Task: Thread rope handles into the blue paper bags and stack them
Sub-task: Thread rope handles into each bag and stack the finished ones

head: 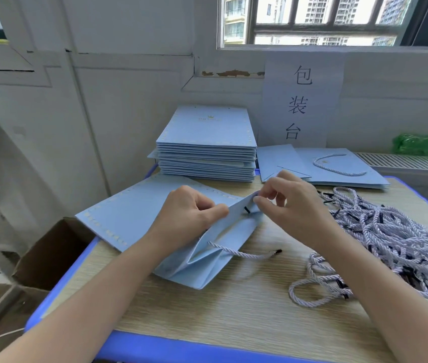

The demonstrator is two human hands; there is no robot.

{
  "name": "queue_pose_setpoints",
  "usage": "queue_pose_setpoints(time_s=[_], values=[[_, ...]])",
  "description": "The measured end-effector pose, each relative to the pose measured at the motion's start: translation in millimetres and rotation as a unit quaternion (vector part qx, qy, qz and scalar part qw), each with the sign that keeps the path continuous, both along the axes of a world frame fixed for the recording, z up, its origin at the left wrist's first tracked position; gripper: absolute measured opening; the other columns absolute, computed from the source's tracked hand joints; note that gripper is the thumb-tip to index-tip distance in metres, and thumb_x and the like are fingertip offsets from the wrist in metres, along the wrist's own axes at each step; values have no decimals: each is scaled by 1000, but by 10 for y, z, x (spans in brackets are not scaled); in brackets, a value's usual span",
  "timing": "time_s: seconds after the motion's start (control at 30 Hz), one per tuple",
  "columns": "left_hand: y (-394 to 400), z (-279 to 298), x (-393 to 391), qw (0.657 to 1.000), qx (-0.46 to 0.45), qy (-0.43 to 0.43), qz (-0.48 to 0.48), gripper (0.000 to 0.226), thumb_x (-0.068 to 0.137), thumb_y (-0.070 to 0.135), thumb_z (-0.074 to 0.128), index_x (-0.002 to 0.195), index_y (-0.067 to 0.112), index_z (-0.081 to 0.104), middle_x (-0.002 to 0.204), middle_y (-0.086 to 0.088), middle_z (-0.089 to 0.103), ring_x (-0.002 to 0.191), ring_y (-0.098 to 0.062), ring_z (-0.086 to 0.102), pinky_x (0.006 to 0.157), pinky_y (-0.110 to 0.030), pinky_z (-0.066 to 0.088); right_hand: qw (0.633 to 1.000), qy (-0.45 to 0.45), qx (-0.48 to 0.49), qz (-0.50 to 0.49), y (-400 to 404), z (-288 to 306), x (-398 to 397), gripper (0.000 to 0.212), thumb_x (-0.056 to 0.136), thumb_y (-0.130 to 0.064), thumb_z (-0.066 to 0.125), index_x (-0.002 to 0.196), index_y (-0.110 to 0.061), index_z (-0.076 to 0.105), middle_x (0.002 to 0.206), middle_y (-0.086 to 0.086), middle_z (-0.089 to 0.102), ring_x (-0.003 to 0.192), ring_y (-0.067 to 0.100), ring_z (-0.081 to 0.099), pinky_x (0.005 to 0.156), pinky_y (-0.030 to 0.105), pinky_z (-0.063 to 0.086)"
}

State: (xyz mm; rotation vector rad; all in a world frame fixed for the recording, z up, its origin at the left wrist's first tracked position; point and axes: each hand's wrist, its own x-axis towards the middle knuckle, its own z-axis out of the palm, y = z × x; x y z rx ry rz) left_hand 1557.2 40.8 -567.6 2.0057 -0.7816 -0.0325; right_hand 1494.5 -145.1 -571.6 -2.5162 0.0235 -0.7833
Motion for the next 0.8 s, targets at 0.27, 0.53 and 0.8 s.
queue_pose_setpoints(time_s=[0.27, 0.53, 0.8], values=[[-33, -100, 11, 999, 23, -29, -11, 34, 66, 40, 66, 55, 8, 60, 48, 3, 50, 47, -4, 41, 50, -17, 34, 995, 89, -35, 24, 117, -75, 40, 20, 81, -16, 64, 64, -19, 55, 71, -14, 40, 66, 14, 45, 63, 32, 40], [-17, -168, 114, 985, 103, -136, -1, 39, 72, 59, 68, 79, 23, 56, 91, 7, 57, 88, -5, 49, 73, -11, 36, 992, 52, -8, -116, -215, 118, -34, 23, 80, -19, 61, 62, -8, 53, 72, 2, 50, 65, 18, 46, 59, 30, 33], [236, -69, 158, 937, 266, -38, -224, 71, 53, 56, 84, 113, 50, 47, 136, 30, 24, 130, 18, 14, 107, -13, 18, 957, 149, -127, -213, -405, 34, -34, 39, 90, -34, 56, 64, -5, 55, 75, 6, 58, 73, 27, 55, 58, 31, 37]])
